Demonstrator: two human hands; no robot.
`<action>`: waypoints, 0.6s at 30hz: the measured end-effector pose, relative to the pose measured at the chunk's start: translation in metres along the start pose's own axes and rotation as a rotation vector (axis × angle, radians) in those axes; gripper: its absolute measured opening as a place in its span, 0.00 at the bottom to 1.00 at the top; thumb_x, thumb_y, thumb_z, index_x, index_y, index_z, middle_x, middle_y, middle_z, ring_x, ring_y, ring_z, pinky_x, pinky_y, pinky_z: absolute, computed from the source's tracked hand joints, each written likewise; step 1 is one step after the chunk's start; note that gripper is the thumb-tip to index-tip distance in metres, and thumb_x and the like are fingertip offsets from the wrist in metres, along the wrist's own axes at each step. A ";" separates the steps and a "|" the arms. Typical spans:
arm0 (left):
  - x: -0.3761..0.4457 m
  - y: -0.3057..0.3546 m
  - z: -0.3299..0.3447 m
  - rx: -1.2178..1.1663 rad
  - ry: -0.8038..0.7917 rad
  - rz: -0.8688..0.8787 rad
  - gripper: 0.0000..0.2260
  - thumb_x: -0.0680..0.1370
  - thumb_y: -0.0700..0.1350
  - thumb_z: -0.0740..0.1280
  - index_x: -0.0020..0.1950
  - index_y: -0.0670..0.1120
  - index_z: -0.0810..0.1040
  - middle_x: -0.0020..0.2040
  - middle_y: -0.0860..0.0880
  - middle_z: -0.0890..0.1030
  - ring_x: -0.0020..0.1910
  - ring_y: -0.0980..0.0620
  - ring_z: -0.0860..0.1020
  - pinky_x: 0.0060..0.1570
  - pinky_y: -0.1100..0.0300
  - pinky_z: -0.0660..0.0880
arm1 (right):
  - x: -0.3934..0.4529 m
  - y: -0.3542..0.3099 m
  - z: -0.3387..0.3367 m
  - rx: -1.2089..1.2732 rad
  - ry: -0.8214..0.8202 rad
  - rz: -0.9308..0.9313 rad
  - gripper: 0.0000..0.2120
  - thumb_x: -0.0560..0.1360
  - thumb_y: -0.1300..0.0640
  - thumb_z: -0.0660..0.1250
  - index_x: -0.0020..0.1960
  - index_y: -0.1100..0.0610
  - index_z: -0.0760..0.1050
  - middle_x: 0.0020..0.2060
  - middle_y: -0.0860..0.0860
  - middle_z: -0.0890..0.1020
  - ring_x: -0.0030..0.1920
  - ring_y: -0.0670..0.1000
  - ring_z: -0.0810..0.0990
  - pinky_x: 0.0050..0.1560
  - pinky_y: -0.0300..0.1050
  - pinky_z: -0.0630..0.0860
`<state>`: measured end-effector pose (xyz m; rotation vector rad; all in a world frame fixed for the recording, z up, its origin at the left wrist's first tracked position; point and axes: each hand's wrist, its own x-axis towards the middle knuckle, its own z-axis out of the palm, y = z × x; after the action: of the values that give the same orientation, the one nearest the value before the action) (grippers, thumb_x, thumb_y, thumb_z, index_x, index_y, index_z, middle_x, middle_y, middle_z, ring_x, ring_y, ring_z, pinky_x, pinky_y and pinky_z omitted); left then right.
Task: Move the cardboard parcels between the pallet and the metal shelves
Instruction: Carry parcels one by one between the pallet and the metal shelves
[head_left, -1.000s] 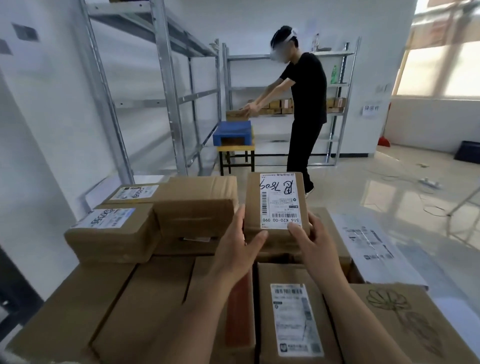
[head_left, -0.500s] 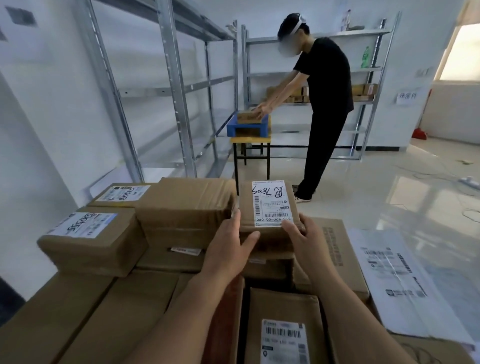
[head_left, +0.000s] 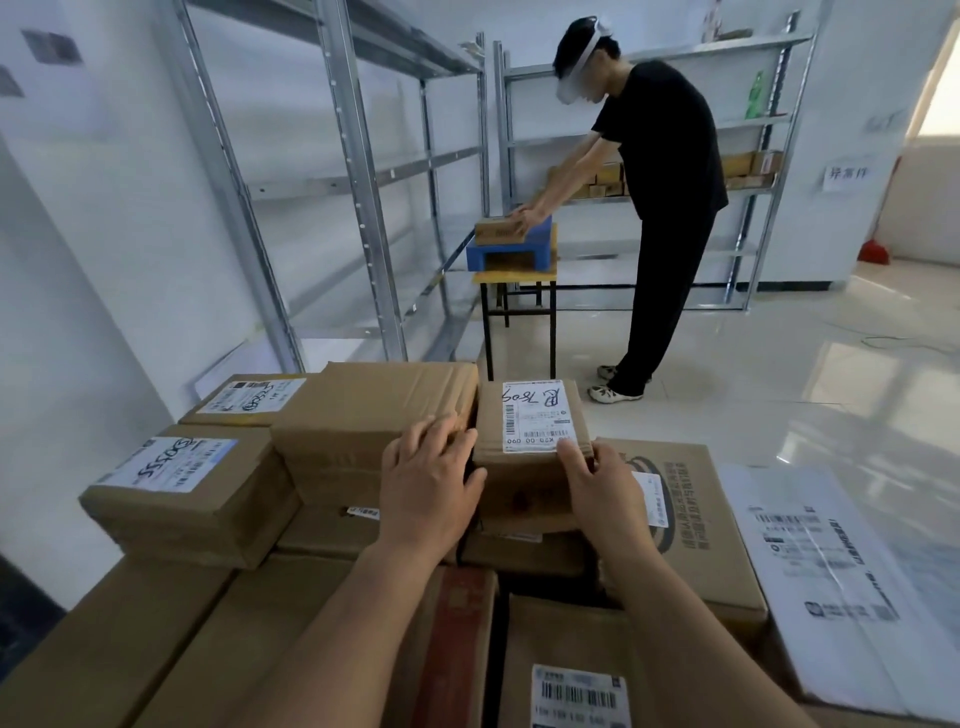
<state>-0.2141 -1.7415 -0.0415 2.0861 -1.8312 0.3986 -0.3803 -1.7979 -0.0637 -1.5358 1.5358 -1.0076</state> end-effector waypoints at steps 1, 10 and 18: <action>0.000 0.000 0.000 -0.001 0.006 0.002 0.22 0.79 0.56 0.59 0.72 0.54 0.65 0.73 0.55 0.63 0.72 0.52 0.57 0.67 0.55 0.55 | 0.000 -0.001 0.002 -0.005 0.003 -0.004 0.15 0.77 0.39 0.58 0.51 0.51 0.70 0.39 0.46 0.76 0.41 0.46 0.76 0.46 0.53 0.78; 0.002 -0.005 -0.003 -0.098 0.001 0.009 0.22 0.79 0.56 0.58 0.73 0.54 0.64 0.74 0.55 0.62 0.72 0.54 0.56 0.67 0.55 0.55 | -0.005 -0.006 0.005 -0.074 -0.002 0.006 0.24 0.77 0.38 0.57 0.63 0.55 0.69 0.48 0.49 0.75 0.49 0.49 0.75 0.45 0.47 0.73; -0.028 -0.011 -0.026 -0.228 0.098 -0.119 0.22 0.79 0.56 0.58 0.72 0.54 0.65 0.72 0.55 0.66 0.71 0.54 0.59 0.67 0.55 0.55 | -0.036 -0.035 0.005 -0.359 0.251 -0.439 0.23 0.76 0.50 0.63 0.69 0.55 0.66 0.67 0.53 0.69 0.66 0.53 0.66 0.64 0.48 0.64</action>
<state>-0.2064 -1.7045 -0.0306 1.9716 -1.6059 0.2448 -0.3602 -1.7612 -0.0352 -2.1305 1.6537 -1.2539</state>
